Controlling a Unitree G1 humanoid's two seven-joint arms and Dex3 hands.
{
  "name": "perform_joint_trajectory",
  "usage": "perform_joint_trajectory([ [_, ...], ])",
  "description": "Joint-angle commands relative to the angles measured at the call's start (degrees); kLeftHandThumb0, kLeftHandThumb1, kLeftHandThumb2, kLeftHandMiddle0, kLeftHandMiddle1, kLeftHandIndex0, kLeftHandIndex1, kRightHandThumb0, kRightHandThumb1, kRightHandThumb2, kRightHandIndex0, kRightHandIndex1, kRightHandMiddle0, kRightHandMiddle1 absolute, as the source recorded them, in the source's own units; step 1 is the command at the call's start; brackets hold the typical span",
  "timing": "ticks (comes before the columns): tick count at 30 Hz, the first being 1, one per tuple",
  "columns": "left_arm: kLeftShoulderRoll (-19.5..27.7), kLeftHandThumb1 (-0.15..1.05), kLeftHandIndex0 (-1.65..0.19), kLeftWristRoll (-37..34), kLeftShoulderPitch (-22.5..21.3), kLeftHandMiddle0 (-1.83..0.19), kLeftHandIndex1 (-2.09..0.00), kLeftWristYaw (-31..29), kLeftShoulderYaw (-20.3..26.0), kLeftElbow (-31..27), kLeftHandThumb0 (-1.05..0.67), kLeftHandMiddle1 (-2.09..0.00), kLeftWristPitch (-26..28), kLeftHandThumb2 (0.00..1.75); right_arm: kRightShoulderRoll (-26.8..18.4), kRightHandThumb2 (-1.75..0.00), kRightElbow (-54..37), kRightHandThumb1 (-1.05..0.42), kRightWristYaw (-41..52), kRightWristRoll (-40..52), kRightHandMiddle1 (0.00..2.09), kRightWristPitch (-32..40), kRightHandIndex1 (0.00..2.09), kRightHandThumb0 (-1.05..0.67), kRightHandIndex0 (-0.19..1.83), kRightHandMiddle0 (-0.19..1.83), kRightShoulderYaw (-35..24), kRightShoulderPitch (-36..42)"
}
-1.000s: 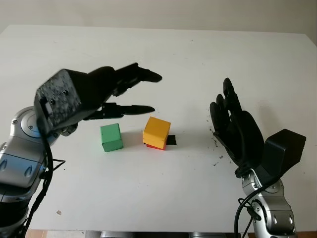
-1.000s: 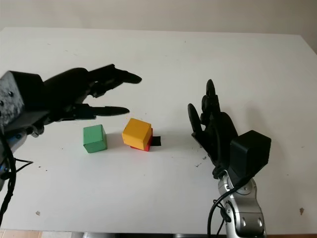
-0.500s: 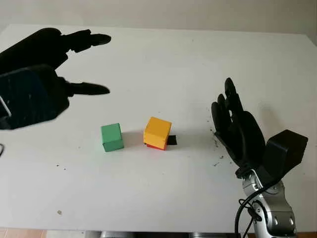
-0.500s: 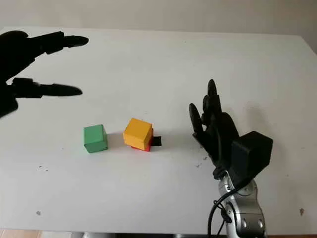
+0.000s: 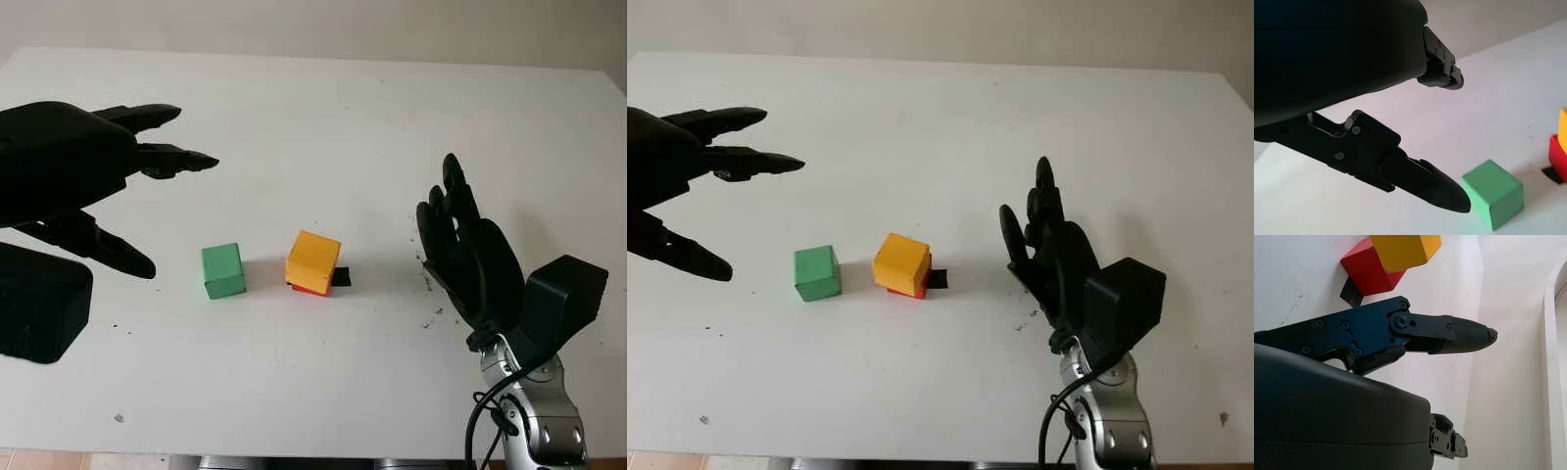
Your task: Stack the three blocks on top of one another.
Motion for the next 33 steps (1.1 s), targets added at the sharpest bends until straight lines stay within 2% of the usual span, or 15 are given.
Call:
perform_joint_trajectory([
  [1,-1.8,1.03,-0.18,1.5,1.9,0.11,-0.02,-0.1,-1.3,-2.4,-0.95,-0.04,2.3,0.15,-0.6,-0.48,-0.2,-1.05,0.2,-0.2,0.02,-0.5,0.00,-0.69,-0.19,-0.19,-0.1,-0.2],
  [5,-6.3,1.05,-0.16,7.7,5.5,0.13,-0.03,3.2,-3.2,-5.8,-0.96,-0.05,5.5,0.15,-0.4,-0.48,-0.3,-1.05,0.0,-0.5,0.03,0.0,0.00,-0.70,-0.19,-0.18,-0.2,-0.2],
  [7,-9.7,1.05,-0.19,12.8,7.7,0.11,-0.05,7.0,-4.8,-6.9,-0.99,-0.06,6.2,0.19,-0.5,-0.48,-0.2,-1.05,0.3,-0.2,0.03,-0.4,0.00,-0.69,-0.19,-0.19,-0.3,-0.1],
  [11,-15.0,1.05,-0.22,18.4,10.6,0.07,-0.07,10.9,-6.7,-7.8,-1.02,-0.06,7.6,0.30,-0.5,-0.48,-0.2,-1.05,0.6,0.0,0.01,-0.6,0.00,-0.68,-0.19,-0.19,-0.5,0.0],
  [16,-19.2,1.05,-0.18,22.4,13.2,0.07,-0.05,9.6,-8.0,-10.3,-1.03,-0.05,12.4,0.33,-0.4,-0.47,-0.3,-1.05,0.9,0.6,0.01,-0.8,0.00,-0.68,-0.19,-0.19,-0.9,0.1],
  [24,-22.1,1.05,-0.19,30.1,14.9,0.06,-0.05,8.7,-10.1,-11.7,-1.05,-0.06,14.7,0.39,-0.5,-0.48,-0.4,-1.05,1.4,1.4,0.00,-0.1,0.00,-0.66,-0.19,-0.19,-1.3,0.0],
  [30,-24.9,1.05,-0.24,37.5,15.5,0.02,-0.08,8.2,-11.6,-12.7,-1.00,-0.06,17.0,0.26,-0.6,-0.47,-0.5,-1.05,1.7,1.6,0.00,0.3,0.00,-0.67,-0.19,-0.19,-1.5,-0.1],
  [33,-25.8,1.05,-0.28,40.7,15.9,-0.01,-0.10,8.4,-12.1,-12.7,-1.00,-0.07,16.7,0.25,-0.7,-0.47,-0.7,-1.05,1.7,1.6,0.00,0.6,0.00,-0.67,-0.19,-0.19,-1.5,-0.3],
])
